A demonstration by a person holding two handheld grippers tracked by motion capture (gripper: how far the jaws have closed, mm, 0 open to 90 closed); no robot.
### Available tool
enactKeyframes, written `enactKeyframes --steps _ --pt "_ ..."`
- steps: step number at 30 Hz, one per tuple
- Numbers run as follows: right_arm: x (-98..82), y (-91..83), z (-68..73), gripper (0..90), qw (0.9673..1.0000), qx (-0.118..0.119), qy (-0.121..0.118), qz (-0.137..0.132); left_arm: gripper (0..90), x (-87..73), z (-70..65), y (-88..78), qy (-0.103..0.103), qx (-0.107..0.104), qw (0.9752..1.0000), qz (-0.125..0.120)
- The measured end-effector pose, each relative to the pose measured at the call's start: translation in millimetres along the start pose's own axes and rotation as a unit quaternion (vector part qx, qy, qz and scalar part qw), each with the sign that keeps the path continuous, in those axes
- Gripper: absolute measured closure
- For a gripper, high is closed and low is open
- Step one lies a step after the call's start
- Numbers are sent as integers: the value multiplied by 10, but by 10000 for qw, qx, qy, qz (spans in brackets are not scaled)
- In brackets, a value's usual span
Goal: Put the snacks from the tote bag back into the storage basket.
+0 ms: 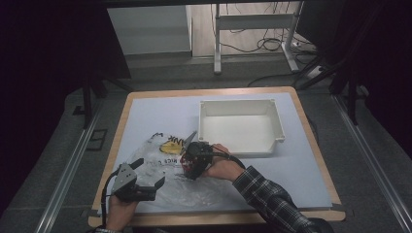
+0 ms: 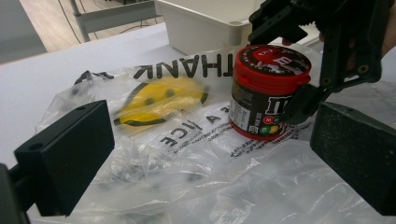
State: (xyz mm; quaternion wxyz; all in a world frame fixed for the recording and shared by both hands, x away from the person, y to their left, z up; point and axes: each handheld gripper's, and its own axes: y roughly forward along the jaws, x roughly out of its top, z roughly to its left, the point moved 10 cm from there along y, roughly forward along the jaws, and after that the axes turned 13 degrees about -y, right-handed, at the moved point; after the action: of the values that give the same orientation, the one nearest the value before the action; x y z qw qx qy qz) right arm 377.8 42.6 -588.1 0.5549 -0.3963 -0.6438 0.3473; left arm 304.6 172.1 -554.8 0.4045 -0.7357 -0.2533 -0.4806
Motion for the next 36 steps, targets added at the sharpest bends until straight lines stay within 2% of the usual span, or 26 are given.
enactKeyframes --steps 10,17,22,36 --pt "-7 82 12 238 9997 53 17 222 0 -3 -4 4 17 -3 10000 4" --pt "-12 67 9 247 9998 61 40 210 0 -5 -5 6 32 6 10000 11" --pt "-21 31 3 252 9997 -10 -4 264 0 -5 -5 7 36 9 10000 9" --pt "37 -148 33 255 9997 73 -152 164 0 -26 4 19 87 62 9999 95"
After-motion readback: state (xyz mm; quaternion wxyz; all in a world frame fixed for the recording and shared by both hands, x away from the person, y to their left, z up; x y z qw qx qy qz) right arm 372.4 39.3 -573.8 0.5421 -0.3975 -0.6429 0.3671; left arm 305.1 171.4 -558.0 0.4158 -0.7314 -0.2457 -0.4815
